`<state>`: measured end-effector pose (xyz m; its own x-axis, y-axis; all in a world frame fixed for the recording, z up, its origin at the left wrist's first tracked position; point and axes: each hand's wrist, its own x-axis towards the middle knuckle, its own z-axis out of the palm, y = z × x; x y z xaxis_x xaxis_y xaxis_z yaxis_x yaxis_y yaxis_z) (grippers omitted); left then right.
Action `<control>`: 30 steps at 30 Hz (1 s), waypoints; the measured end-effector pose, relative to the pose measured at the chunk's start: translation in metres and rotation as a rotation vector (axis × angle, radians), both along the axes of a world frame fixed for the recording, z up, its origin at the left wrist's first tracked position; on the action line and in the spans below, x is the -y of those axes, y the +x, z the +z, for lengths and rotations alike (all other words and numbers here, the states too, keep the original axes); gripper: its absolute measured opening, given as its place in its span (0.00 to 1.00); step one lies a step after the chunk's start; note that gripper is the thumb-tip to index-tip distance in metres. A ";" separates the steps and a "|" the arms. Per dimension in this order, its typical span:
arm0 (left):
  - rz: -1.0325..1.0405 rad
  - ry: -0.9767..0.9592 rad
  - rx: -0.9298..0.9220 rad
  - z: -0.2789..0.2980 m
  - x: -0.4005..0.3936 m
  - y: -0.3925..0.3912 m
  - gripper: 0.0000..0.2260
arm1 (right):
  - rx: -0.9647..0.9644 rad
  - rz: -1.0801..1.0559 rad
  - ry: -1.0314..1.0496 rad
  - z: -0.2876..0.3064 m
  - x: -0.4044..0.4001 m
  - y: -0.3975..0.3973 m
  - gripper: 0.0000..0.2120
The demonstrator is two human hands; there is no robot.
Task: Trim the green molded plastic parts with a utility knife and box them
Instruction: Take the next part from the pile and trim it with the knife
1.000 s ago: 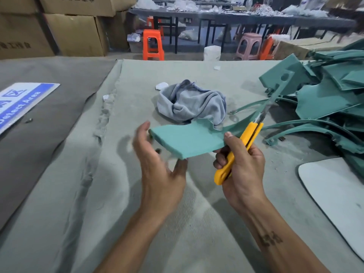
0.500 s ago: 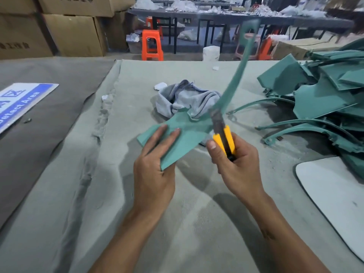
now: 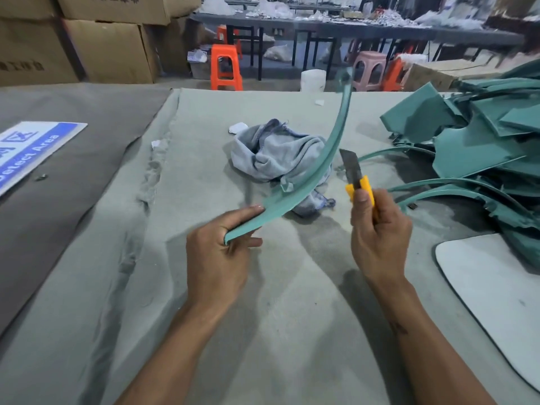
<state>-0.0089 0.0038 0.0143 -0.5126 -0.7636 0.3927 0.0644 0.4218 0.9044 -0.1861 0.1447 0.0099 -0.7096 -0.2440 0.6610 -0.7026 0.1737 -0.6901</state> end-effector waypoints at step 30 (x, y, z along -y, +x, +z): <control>0.187 -0.075 -0.116 0.005 0.007 0.005 0.11 | 0.395 0.060 -0.157 0.006 -0.006 -0.010 0.33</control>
